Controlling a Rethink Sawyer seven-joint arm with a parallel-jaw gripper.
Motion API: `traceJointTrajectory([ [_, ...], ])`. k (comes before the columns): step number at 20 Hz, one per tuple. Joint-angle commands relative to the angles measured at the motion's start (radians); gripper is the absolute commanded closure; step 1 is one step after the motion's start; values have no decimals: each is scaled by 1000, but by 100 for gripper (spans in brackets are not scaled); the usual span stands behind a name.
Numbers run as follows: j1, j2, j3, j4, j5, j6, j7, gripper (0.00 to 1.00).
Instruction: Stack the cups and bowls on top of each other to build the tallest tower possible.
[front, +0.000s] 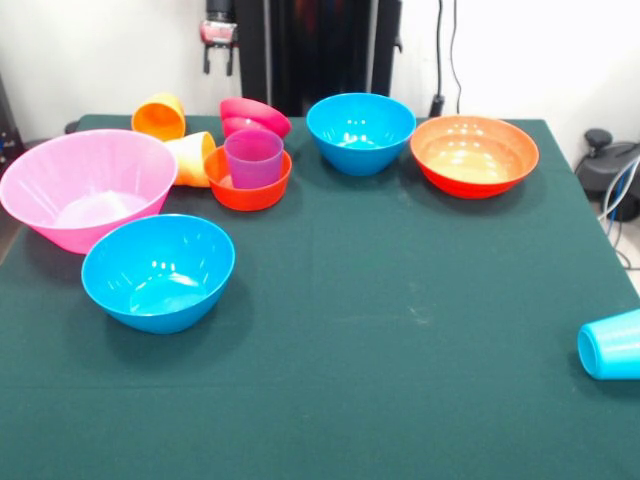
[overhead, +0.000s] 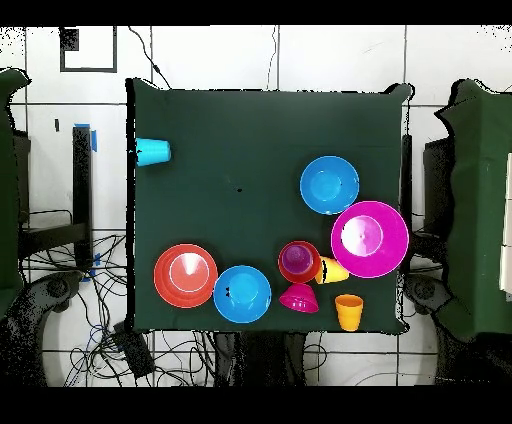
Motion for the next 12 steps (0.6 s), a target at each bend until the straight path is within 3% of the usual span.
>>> traceJointTrajectory([
  [1,62,-43,25,61,11,217,296,0],
  [4,49,-27,5,17,-14,224,361,0],
  [8,55,-28,5,23,-14,231,341,0],
  [10,90,-45,27,73,-3,201,307,0],
  [12,165,-79,66,174,19,150,248,0],
])
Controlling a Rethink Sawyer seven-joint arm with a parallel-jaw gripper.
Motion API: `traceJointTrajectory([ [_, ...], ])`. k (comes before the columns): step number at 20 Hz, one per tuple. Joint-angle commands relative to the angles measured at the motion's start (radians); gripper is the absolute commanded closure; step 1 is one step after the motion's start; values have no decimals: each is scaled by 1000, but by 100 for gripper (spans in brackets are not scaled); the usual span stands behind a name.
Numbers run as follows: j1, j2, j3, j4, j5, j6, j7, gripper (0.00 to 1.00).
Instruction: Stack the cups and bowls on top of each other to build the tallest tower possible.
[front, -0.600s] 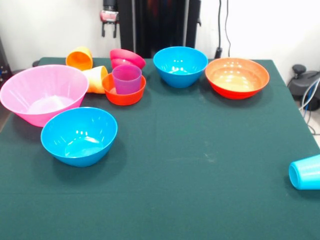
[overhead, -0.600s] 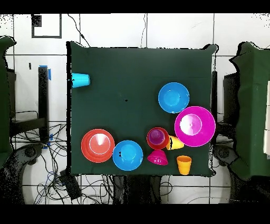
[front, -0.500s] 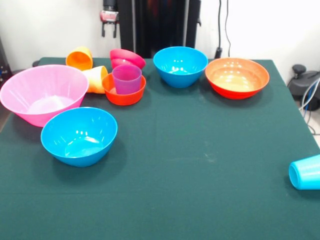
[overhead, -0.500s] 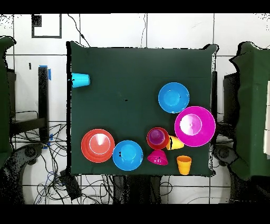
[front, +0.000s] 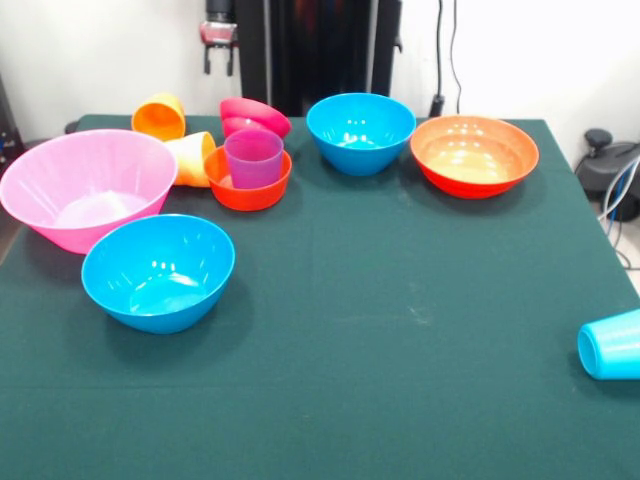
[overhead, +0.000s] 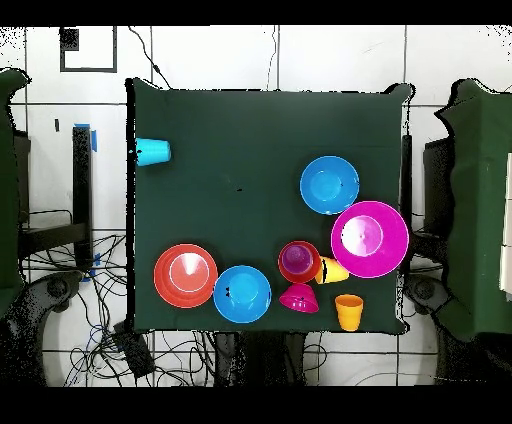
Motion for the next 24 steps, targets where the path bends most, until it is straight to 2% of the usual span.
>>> traceJointTrajectory([
  [1,182,-85,79,199,31,124,228,0],
  [5,285,-140,125,329,55,119,166,0],
  [9,329,-199,166,412,55,173,115,0],
  [17,294,-227,207,391,-11,204,129,0],
  [21,304,-247,221,412,-27,194,101,0],
  [24,312,-250,234,414,-44,213,122,0],
])
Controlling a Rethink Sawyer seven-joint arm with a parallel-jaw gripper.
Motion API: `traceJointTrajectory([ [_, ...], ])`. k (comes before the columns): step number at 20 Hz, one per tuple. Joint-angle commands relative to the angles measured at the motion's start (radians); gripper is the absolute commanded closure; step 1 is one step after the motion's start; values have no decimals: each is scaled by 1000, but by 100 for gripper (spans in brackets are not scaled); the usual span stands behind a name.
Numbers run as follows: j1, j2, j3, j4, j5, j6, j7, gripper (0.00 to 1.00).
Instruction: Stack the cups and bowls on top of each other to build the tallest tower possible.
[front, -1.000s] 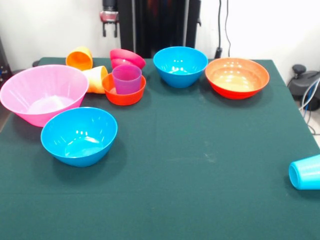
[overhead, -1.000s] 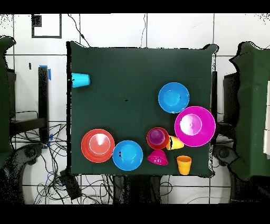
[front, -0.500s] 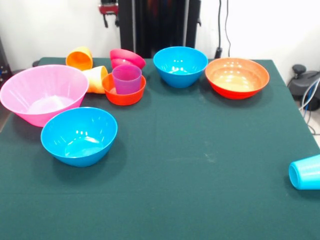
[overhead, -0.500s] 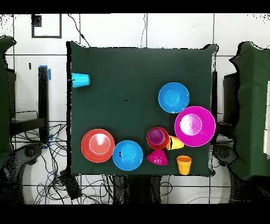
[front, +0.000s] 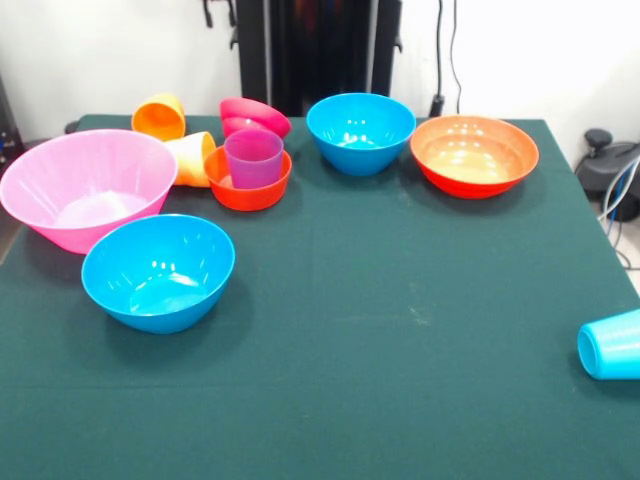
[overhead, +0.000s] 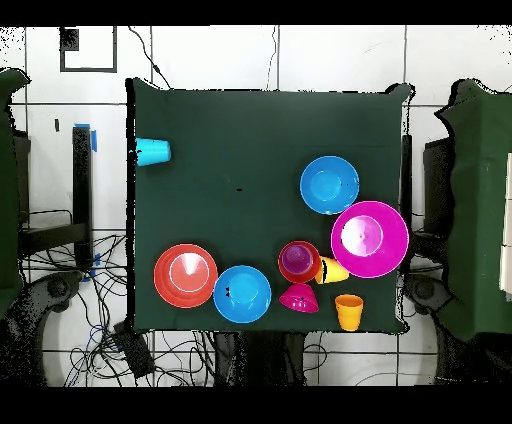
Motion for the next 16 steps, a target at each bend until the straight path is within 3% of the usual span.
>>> traceJointTrajectory([
  [1,86,-8,199,19,-37,-56,130,0],
  [6,46,7,207,-25,-95,-60,183,0],
  [16,17,1,248,-55,-102,-49,214,0],
])
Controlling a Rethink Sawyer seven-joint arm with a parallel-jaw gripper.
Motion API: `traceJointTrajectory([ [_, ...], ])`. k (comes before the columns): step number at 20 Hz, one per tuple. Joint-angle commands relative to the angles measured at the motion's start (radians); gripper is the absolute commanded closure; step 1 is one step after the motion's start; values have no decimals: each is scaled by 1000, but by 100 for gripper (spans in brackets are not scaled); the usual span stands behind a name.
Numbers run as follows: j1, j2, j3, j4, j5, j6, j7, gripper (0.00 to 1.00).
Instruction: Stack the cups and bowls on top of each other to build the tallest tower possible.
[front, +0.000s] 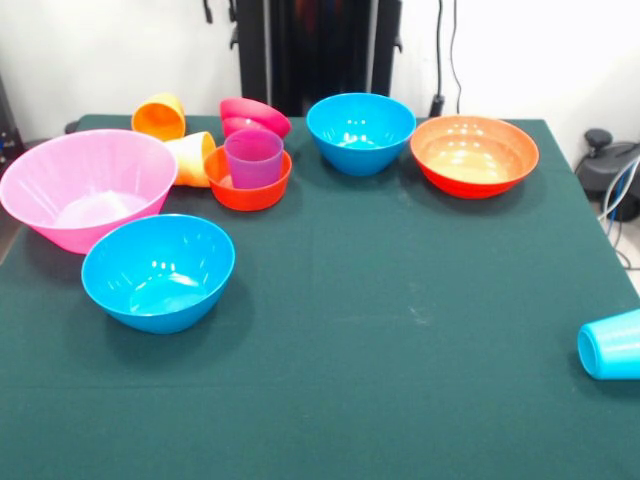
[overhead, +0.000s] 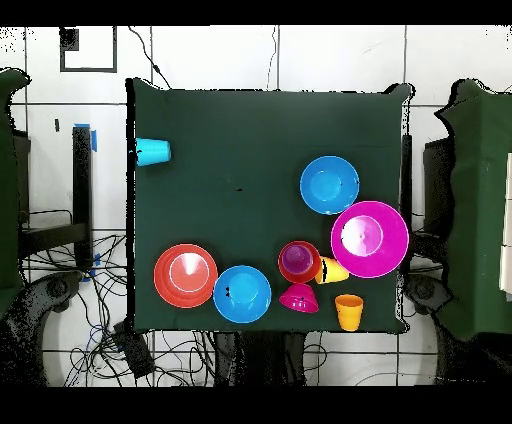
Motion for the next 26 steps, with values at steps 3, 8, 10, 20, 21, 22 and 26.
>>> traceJointTrajectory([
  [3,32,44,229,-38,1,-20,205,0],
  [8,69,36,277,43,74,8,156,0],
  [10,85,39,295,55,96,17,149,0],
  [20,89,43,344,143,257,-7,-20,0],
  [21,96,49,345,148,267,-9,-30,0],
  [22,102,55,346,152,277,-10,-40,0],
  [26,100,88,354,157,295,-23,-29,0],
])
